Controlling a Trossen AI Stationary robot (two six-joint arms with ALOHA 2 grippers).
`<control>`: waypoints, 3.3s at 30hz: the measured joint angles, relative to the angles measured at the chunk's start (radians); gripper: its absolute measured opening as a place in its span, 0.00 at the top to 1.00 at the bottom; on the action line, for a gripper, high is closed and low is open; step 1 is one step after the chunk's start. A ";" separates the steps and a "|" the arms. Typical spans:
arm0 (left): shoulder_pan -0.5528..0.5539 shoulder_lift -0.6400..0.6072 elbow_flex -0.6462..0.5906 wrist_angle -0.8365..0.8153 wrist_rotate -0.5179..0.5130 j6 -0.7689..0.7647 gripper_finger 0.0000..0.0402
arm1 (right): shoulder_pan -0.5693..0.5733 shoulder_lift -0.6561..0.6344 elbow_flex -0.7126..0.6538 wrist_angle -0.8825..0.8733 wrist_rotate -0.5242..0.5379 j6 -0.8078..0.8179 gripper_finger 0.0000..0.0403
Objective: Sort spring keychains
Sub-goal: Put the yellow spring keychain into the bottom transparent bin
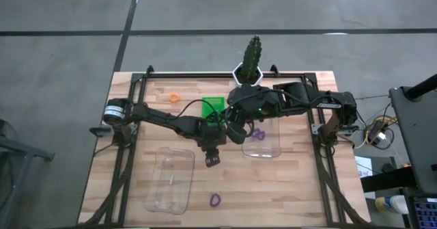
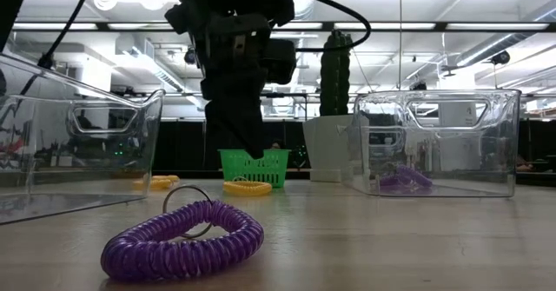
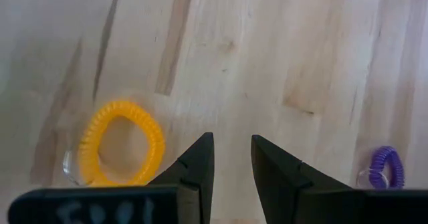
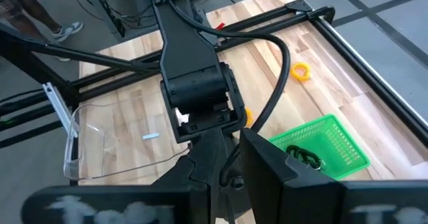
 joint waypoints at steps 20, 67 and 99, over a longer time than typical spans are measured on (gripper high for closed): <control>0.013 0.002 0.000 -0.064 -0.169 0.062 0.77 | 0.000 0.000 -0.002 0.002 0.017 -0.002 0.87; 0.009 -0.061 0.066 -0.098 -0.121 0.008 1.00 | 0.000 0.000 -0.005 0.007 0.017 -0.022 0.87; -0.199 -0.363 0.238 -0.774 -0.054 -0.117 1.00 | 0.000 -0.026 0.047 0.009 0.028 -0.077 0.87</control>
